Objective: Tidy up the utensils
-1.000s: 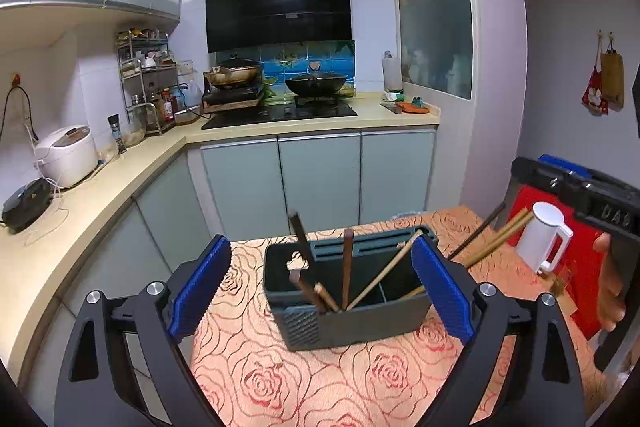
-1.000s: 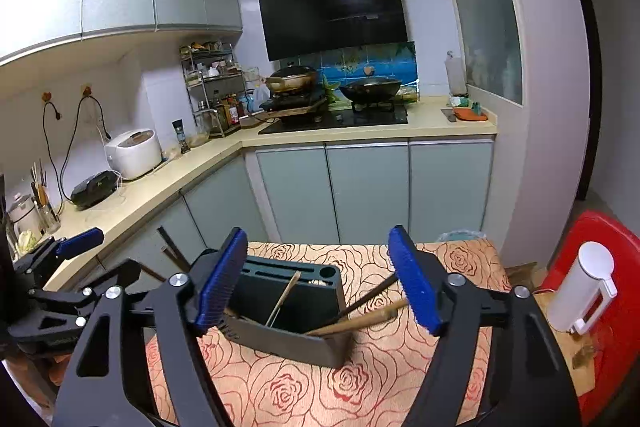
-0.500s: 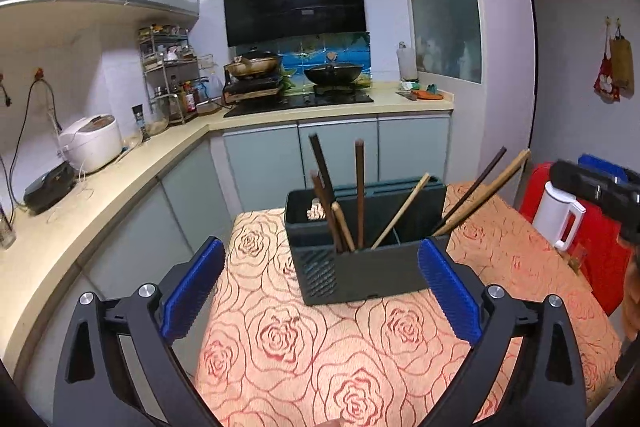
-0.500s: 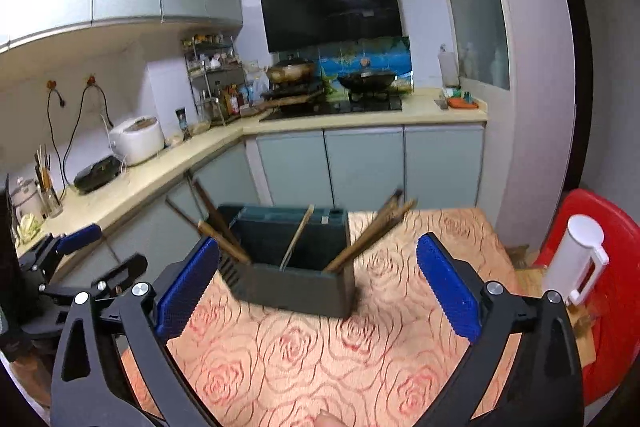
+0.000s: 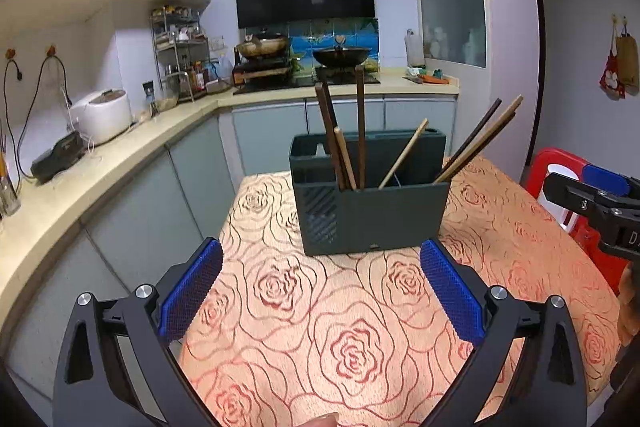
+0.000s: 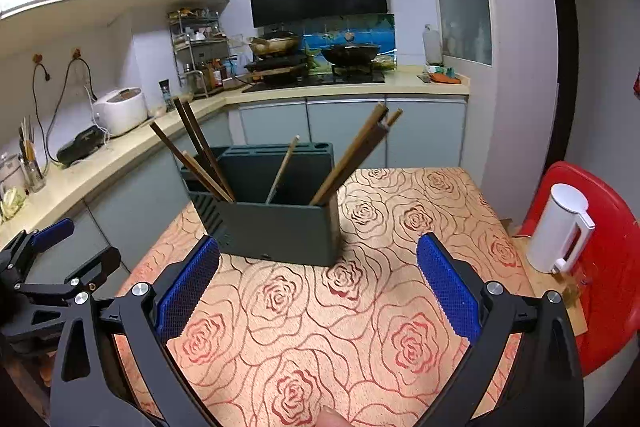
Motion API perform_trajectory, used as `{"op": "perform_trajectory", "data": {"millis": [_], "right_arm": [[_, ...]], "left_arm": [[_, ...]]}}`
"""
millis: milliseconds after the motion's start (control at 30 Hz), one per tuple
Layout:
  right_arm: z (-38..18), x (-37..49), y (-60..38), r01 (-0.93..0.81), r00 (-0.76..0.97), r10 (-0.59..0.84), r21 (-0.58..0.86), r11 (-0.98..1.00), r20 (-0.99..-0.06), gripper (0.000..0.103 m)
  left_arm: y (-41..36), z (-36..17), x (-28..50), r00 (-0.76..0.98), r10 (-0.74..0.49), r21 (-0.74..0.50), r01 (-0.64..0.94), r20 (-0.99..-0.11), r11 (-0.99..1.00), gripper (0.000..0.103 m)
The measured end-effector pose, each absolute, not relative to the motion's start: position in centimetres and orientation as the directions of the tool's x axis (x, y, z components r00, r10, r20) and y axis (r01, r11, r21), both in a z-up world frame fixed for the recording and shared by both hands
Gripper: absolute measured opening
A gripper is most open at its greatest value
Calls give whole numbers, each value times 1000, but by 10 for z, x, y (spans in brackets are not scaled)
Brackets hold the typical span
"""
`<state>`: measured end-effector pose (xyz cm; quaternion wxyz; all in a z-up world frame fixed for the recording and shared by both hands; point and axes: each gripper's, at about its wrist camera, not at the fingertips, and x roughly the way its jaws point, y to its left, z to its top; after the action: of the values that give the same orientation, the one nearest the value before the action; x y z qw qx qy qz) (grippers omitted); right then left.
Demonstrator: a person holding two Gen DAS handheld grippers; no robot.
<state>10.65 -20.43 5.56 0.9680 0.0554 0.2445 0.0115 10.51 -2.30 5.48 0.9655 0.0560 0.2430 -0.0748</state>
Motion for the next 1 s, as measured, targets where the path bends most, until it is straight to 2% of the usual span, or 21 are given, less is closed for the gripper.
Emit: {"op": "perform_trajectory", "data": {"millis": [233, 533, 733, 1000], "right_arm": [[48, 92, -202, 30, 891, 11, 83, 996, -455, 96], [43, 75, -188, 32, 909, -14, 35, 999, -416, 96], [38, 77, -182, 22, 908, -6, 31, 999, -419, 96], [27, 82, -178, 18, 896, 5, 47, 999, -444, 96]], "left_arm": [[-15, 47, 101, 875, -94, 59, 138, -474, 989, 96], [-16, 49, 86, 911, -75, 71, 113, -405, 991, 96], [-19, 51, 81, 925, -80, 82, 119, -372, 990, 96], [-19, 44, 85, 917, -99, 69, 136, -386, 988, 96]]}}
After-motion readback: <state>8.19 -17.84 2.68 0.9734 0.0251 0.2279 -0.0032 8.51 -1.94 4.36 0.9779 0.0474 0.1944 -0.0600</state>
